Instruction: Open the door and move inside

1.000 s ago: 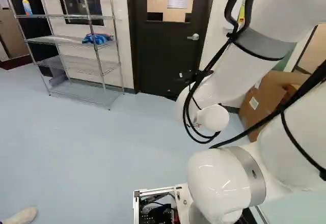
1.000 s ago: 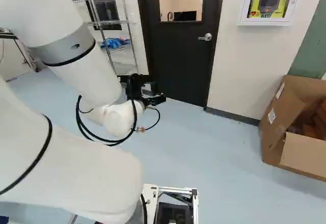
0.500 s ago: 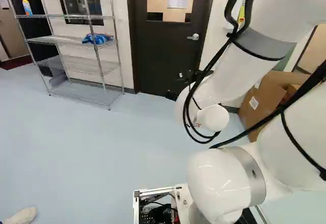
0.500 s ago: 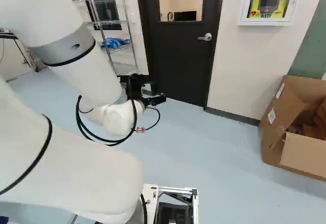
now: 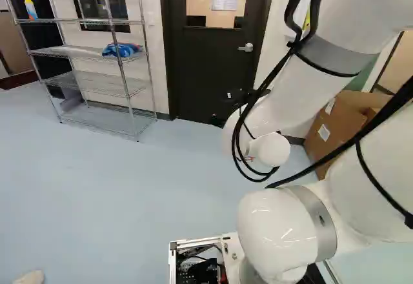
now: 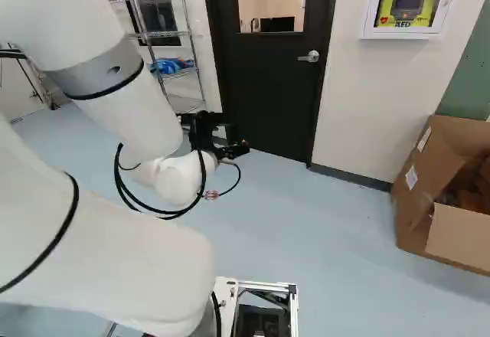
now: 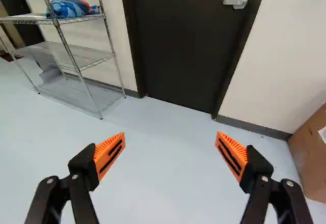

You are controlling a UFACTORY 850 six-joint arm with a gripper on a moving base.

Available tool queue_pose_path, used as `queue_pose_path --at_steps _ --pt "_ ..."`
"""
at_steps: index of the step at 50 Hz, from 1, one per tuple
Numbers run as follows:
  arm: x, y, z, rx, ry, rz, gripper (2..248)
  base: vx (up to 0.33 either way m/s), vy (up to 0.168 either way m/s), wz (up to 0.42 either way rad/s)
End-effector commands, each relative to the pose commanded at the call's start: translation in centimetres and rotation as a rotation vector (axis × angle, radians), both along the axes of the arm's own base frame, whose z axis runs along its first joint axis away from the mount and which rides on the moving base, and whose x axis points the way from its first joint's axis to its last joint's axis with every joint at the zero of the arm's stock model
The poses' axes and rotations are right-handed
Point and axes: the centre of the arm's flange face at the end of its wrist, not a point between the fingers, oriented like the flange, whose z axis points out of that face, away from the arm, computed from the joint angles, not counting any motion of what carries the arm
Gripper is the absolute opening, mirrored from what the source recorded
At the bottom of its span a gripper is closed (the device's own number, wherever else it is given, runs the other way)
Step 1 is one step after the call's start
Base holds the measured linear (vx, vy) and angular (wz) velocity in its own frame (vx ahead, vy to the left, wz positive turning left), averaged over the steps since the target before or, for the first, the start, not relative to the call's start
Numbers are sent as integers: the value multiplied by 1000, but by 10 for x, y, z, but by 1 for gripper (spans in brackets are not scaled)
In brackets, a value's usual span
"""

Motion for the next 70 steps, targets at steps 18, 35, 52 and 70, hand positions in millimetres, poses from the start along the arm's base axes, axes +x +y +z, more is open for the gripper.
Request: queue_pose_path --at_steps 18,35,52,70 --pt "0 0 0 0 0 0 247 93 31 -11" --pt "0 0 0 0 0 0 247 109 39 -13" --pt "0 0 0 0 0 0 247 125 47 -18" --pt "0 0 0 0 0 0 247 143 75 -22"
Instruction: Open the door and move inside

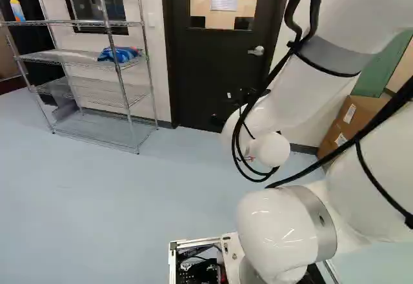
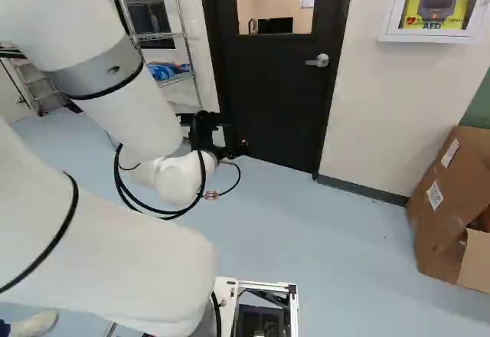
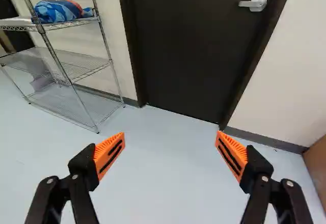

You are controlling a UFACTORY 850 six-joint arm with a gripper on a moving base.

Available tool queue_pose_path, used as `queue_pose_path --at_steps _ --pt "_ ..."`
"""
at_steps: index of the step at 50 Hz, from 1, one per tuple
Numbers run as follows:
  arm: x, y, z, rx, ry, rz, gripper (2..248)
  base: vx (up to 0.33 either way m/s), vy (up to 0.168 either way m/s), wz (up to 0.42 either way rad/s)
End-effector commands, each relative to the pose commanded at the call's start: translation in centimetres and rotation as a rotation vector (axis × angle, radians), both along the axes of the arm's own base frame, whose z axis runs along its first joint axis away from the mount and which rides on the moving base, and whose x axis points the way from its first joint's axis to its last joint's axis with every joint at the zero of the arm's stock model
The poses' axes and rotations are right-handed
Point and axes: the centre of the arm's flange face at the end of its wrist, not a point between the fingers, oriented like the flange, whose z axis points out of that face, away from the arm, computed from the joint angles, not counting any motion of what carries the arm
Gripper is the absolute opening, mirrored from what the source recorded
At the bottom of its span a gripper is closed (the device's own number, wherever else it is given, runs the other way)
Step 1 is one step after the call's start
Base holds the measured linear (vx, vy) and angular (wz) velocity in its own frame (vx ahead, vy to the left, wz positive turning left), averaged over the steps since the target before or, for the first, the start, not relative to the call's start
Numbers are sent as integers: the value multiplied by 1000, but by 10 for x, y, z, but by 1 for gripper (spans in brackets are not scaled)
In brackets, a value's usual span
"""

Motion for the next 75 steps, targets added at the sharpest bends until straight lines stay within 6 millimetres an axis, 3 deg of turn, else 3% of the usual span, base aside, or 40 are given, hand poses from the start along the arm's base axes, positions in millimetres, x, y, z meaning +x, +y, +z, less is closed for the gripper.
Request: queue_pose_path --at_steps 55,75 --pt "0 0 0 0 0 0 247 172 44 -255" --pt "0 0 0 0 0 0 247 175 108 -49"
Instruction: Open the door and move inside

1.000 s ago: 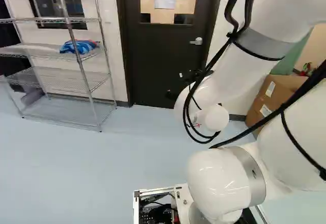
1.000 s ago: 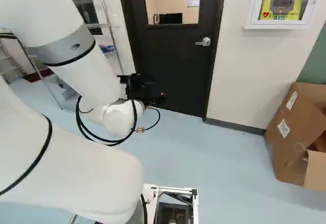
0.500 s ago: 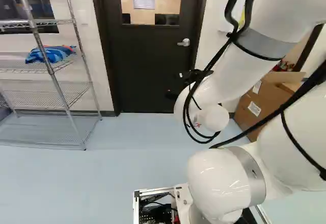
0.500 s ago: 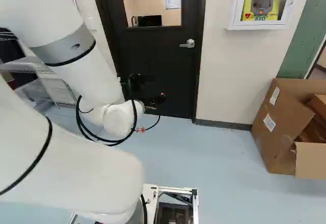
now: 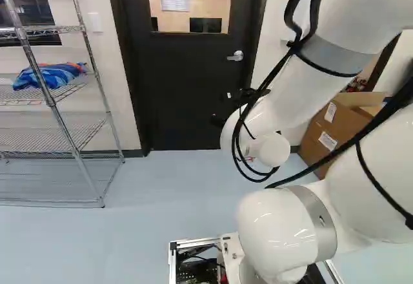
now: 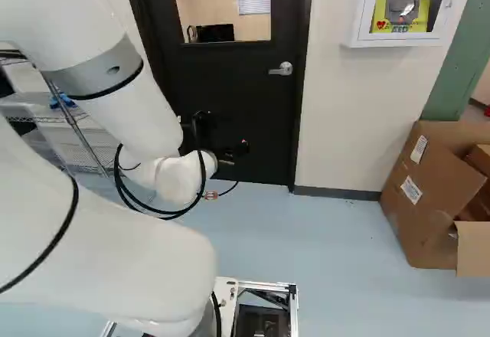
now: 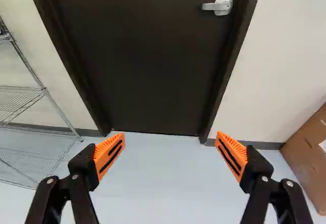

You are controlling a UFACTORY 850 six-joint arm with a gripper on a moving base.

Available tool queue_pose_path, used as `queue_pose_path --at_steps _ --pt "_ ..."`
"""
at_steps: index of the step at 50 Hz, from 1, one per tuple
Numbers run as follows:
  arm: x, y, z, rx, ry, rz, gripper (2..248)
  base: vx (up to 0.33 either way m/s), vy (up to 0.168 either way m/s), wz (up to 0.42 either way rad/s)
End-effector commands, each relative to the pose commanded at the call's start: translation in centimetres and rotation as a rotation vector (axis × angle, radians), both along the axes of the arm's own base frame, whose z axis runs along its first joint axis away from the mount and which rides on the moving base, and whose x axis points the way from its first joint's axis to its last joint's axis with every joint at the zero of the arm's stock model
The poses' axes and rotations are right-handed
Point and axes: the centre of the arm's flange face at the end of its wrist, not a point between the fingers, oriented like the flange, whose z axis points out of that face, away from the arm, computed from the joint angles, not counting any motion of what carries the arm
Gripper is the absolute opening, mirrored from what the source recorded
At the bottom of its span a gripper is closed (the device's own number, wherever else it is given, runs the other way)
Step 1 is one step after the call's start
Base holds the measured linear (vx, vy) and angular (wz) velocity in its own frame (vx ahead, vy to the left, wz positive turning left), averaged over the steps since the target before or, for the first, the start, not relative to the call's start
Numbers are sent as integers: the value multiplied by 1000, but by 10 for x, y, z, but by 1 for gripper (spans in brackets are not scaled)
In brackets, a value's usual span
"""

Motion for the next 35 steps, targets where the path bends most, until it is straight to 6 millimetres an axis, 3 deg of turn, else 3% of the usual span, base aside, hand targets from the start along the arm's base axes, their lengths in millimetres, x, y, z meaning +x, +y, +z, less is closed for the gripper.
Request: queue_pose_path --at_steps 17,35 --pt "0 0 0 0 0 0 247 174 103 -28" --pt "0 0 0 0 0 0 247 125 46 -3"
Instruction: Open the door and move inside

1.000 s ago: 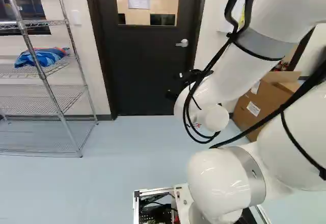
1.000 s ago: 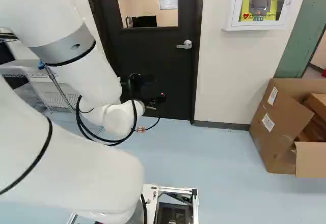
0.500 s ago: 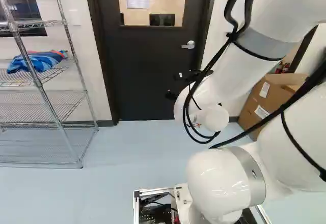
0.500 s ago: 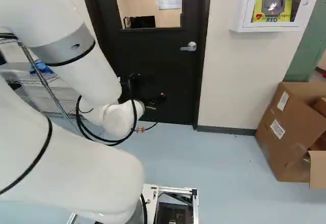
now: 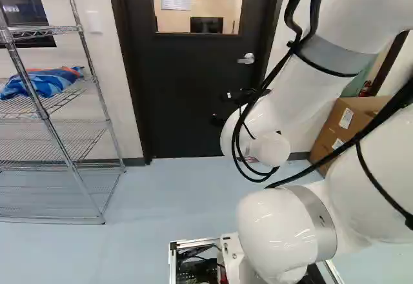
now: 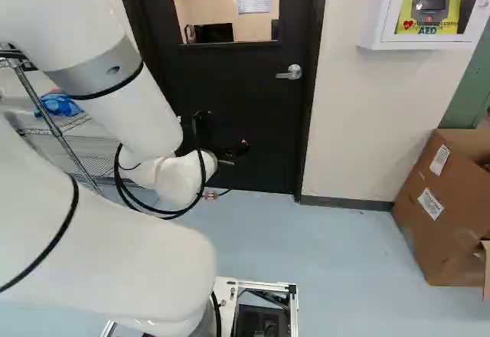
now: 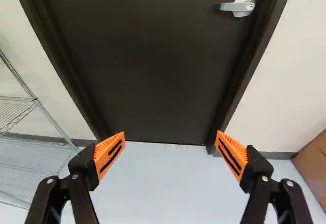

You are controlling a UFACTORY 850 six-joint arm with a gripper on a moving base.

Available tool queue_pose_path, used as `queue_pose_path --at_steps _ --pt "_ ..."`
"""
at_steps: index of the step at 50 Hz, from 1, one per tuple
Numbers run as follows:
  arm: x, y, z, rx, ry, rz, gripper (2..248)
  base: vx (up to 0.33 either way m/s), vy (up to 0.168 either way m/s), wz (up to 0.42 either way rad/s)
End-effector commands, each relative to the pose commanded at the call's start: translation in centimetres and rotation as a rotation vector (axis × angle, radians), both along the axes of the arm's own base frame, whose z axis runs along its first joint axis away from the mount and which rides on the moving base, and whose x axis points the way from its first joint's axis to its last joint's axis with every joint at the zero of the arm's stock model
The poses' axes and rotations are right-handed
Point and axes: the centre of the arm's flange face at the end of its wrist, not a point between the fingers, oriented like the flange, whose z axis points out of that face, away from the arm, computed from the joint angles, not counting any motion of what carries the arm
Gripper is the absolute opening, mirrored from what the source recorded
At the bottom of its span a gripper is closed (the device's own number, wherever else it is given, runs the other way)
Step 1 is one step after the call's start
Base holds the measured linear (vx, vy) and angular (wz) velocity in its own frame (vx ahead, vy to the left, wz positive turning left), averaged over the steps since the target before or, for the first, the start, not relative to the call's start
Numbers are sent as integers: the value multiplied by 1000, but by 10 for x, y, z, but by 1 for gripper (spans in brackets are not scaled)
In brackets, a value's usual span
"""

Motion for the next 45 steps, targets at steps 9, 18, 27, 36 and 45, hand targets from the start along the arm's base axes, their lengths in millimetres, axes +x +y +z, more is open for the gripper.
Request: queue_pose_path --at_steps 9,18,27,36,45 --pt "0 0 0 0 0 0 247 87 -12 -63" --pt "0 0 0 0 0 0 247 109 -22 -129" --pt "0 0 0 0 0 0 247 122 -35 -163" --pt "0 0 0 0 0 0 247 129 -35 -183" --pt "0 0 0 0 0 0 247 140 -10 -229"
